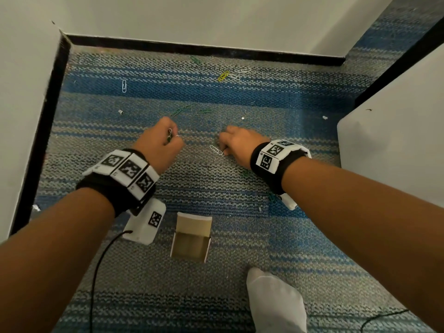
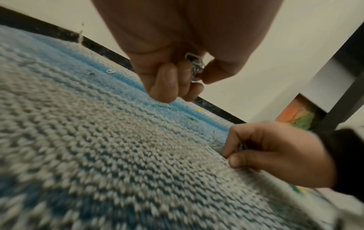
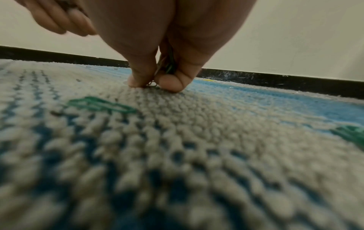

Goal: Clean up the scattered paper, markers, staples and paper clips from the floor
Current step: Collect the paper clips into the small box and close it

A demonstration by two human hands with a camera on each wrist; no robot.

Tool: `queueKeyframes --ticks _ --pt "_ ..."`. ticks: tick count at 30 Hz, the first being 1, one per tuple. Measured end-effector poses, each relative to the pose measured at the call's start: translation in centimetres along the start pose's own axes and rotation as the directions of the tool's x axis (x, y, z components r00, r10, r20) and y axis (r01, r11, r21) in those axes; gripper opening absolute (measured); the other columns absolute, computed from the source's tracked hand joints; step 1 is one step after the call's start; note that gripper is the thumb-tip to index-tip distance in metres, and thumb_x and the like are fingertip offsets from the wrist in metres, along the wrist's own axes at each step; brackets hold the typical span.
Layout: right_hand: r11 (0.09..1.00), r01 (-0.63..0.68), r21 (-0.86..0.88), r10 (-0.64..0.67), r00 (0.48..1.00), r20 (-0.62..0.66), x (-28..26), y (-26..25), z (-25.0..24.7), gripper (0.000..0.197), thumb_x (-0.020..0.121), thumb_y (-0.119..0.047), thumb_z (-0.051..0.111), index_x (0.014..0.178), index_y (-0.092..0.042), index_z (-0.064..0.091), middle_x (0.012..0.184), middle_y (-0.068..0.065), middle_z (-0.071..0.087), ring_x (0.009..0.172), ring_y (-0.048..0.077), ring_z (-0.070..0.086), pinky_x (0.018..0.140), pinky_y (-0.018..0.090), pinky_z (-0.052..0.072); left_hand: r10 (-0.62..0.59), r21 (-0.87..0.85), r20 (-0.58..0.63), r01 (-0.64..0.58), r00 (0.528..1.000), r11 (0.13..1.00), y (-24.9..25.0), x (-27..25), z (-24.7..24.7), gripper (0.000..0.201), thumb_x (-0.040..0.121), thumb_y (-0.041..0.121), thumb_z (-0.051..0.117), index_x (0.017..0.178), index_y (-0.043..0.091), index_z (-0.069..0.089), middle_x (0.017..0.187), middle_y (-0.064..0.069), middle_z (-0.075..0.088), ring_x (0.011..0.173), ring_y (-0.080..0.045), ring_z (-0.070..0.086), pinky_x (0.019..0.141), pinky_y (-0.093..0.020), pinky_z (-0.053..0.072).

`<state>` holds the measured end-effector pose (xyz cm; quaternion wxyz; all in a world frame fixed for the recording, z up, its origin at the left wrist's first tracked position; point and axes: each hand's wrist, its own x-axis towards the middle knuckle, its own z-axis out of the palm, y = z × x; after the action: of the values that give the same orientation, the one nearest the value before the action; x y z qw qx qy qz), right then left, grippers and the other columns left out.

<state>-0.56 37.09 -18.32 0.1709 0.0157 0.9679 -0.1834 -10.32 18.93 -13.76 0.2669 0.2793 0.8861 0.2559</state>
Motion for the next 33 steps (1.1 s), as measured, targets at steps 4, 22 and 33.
queueKeyframes --ticks 4,22,33 --pt "0.996 -0.078 0.035 0.078 0.997 0.005 -0.2 -0.5 0.3 0.015 0.093 -0.008 0.048 0.107 -0.010 0.054 0.113 0.011 0.049 0.098 0.028 0.055 0.075 0.031 0.039 0.017 -0.170 0.065 -0.006 0.998 0.985 -0.7 -4.1 0.8 0.023 0.089 0.013 0.044 0.074 0.029 0.038 0.055 0.000 0.036 0.049 -0.018 0.033 0.052 -0.033 0.031" --pt "0.230 -0.461 0.857 0.185 0.885 0.427 -13.1 -11.4 2.3 0.024 0.090 0.008 0.047 0.082 -0.010 0.060 0.058 0.002 0.049 0.041 0.003 0.046 0.040 0.016 0.043 0.098 -0.154 0.481 -0.025 0.871 0.988 0.0 -14.8 3.4 0.010 0.071 0.034 0.033 0.073 0.032 0.043 0.059 0.006 0.043 0.055 -0.001 0.042 0.054 -0.017 0.031" --pt "-0.146 -0.703 0.696 0.235 0.659 0.714 -13.5 -16.3 5.0 0.013 0.079 -0.001 0.050 0.080 -0.009 0.060 0.073 0.010 0.056 0.066 0.019 0.056 0.071 0.034 0.053 -0.059 -0.118 0.510 0.138 0.858 0.983 -1.8 -17.7 6.2 0.031 0.087 0.019 0.041 0.118 0.017 0.046 0.088 0.003 0.058 0.078 -0.009 0.053 0.064 -0.008 0.039"
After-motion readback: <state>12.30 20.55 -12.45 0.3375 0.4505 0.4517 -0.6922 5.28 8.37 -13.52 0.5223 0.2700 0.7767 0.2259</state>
